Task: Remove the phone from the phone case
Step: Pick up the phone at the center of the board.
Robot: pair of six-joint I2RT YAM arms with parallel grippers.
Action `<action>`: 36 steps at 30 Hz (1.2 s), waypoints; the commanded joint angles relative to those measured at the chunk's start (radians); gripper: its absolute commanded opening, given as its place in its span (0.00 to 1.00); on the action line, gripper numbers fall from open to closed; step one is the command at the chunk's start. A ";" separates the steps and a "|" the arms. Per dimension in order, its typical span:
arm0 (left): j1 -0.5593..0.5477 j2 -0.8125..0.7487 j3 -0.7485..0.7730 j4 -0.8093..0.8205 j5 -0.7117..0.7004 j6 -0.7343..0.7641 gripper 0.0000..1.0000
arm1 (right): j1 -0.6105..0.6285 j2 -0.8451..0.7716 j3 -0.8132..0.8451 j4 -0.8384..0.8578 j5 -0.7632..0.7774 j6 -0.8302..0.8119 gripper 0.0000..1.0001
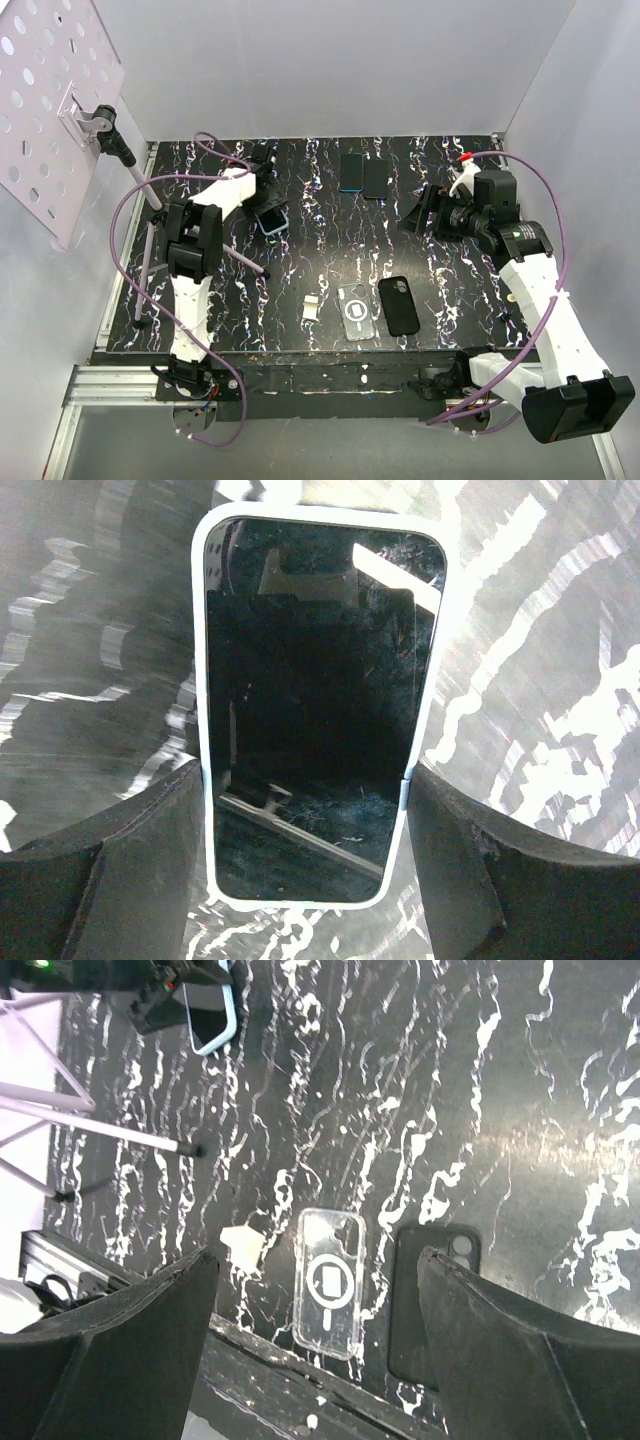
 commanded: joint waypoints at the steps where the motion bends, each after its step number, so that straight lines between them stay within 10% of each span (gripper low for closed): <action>1: -0.081 -0.139 -0.067 0.210 0.276 0.202 0.00 | -0.003 -0.029 -0.070 0.019 0.024 0.003 0.86; 36: -0.449 -1.056 -0.840 0.768 0.647 1.054 0.00 | 0.037 0.018 -0.028 0.223 -0.470 0.263 0.81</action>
